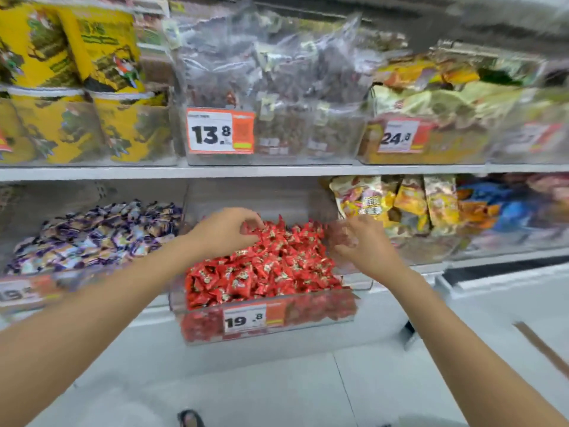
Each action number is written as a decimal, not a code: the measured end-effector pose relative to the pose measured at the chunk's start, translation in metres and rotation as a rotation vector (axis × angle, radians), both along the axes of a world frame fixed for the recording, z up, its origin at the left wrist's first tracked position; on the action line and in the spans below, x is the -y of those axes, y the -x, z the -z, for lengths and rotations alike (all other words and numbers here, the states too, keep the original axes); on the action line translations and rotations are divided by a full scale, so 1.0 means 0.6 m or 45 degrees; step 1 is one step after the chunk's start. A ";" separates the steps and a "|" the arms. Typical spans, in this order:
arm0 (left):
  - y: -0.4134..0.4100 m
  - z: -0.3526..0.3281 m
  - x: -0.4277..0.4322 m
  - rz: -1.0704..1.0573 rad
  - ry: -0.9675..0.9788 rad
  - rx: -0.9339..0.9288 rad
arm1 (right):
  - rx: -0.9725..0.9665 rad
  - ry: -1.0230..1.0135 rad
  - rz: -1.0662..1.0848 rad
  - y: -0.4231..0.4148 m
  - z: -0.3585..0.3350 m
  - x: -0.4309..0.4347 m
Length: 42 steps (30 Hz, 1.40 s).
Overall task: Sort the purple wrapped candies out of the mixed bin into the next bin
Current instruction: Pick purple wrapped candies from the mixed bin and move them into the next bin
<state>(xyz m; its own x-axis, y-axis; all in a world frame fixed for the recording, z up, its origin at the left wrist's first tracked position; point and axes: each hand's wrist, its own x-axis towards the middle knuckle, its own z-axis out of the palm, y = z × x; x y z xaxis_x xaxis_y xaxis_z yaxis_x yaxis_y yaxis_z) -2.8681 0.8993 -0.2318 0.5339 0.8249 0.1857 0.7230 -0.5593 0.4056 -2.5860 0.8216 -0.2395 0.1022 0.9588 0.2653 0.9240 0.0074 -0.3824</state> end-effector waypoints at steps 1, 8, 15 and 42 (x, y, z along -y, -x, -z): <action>-0.022 0.011 -0.012 0.026 0.025 -0.037 | -0.037 0.027 0.009 -0.014 0.012 0.003; -0.154 0.076 -0.128 0.017 0.177 -0.175 | -0.401 0.133 -0.235 -0.048 0.069 0.017; -0.220 0.131 -0.193 0.291 0.255 -0.715 | -0.433 0.058 -0.288 -0.053 0.090 0.005; -0.206 0.110 -0.228 0.113 0.192 -0.041 | -0.408 0.086 -0.287 -0.057 0.095 0.004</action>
<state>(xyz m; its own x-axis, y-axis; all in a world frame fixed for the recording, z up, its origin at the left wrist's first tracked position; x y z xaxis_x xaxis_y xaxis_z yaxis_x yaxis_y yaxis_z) -2.7446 1.0359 -0.2976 0.6096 0.7914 0.0450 0.6873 -0.5559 0.4675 -2.5519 0.8190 -0.2964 -0.0454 0.9808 0.1899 0.7356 0.1614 -0.6579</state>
